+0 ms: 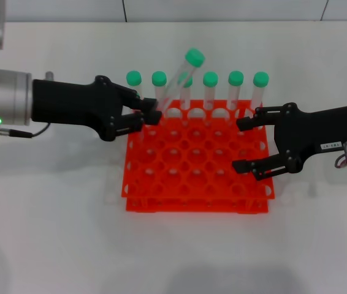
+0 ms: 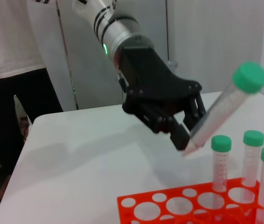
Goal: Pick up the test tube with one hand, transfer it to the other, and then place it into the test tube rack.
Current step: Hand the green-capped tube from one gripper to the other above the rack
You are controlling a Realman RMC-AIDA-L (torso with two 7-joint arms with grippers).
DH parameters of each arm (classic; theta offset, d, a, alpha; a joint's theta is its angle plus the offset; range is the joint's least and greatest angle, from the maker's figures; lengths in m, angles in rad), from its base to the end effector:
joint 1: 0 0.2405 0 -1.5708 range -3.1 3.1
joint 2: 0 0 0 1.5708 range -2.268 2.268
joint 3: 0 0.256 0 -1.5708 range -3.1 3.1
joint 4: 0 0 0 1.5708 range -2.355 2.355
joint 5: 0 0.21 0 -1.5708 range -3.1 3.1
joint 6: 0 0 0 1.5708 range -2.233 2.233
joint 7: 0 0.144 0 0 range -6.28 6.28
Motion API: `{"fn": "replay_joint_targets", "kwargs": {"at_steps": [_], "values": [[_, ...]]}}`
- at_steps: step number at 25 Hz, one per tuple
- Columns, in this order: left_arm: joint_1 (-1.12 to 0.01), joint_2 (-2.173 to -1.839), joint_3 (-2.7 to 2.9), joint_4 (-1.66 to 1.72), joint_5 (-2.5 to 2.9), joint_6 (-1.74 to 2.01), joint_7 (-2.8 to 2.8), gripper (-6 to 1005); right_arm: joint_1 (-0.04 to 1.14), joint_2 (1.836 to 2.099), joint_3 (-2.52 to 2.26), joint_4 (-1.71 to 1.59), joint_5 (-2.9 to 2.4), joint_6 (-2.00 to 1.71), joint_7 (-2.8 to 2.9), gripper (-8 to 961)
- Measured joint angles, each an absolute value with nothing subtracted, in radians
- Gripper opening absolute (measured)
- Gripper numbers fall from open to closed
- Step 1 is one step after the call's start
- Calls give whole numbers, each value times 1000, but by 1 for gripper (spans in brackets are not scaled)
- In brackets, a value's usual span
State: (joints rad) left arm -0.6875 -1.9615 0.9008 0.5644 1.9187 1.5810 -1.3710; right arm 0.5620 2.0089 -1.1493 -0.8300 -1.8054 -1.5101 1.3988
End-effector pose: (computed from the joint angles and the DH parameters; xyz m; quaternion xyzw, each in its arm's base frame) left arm -0.2210 0.3613 0.0080 -0.9710 -0.1229 -0.1978 0.0538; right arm 0.2048 0.3463 -0.0053 -0.9817 0.0548 0.1711 0.0625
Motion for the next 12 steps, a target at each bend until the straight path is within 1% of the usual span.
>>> {"fn": "replay_joint_targets", "kwargs": {"at_steps": [7,12], "values": [[-690,-1980,902,555,1940,1555,-1347,203,562,2010,-1146,-829,-1803,-1510,1400,830],[-686,-1985,901,552,1945,1538,-1350,204,568,2011,-1143,-824,-1800,-1504,1421,826]]}}
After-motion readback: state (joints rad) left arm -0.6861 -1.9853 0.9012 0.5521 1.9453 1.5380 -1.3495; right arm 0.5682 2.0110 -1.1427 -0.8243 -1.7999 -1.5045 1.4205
